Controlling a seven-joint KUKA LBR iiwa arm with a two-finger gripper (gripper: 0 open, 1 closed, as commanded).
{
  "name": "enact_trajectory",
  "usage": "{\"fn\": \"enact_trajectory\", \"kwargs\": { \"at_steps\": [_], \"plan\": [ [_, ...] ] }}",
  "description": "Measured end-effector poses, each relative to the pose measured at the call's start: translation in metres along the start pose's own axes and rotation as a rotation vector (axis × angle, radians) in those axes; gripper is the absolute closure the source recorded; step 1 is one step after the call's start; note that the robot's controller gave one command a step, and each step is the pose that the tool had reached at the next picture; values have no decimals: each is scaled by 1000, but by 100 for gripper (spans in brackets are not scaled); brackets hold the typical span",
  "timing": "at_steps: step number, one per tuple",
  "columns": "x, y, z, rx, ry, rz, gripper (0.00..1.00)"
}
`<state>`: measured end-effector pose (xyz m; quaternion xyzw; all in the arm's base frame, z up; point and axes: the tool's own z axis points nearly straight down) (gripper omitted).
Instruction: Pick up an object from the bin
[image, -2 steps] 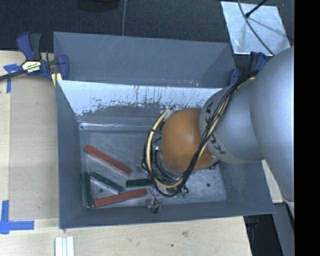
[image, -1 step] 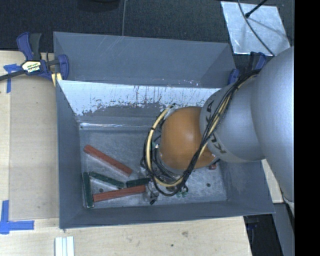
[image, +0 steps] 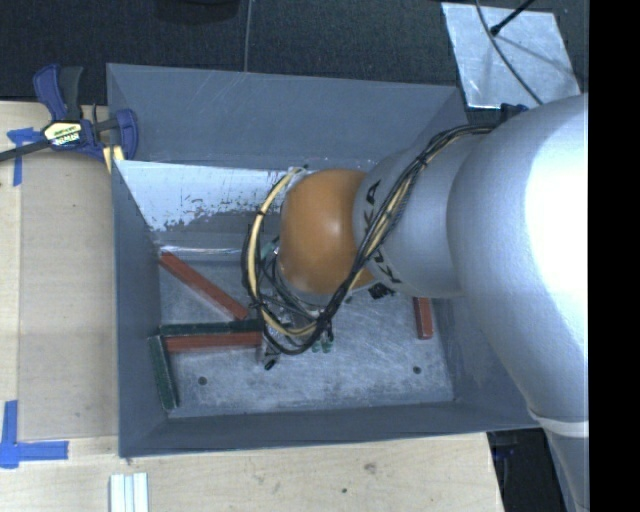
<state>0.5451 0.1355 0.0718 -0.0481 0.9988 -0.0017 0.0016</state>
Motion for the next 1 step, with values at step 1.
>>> {"fn": "enact_trajectory", "kwargs": {
  "at_steps": [1],
  "plan": [
    [12,-15,-130,-4,-8,15,100]
  ]
}}
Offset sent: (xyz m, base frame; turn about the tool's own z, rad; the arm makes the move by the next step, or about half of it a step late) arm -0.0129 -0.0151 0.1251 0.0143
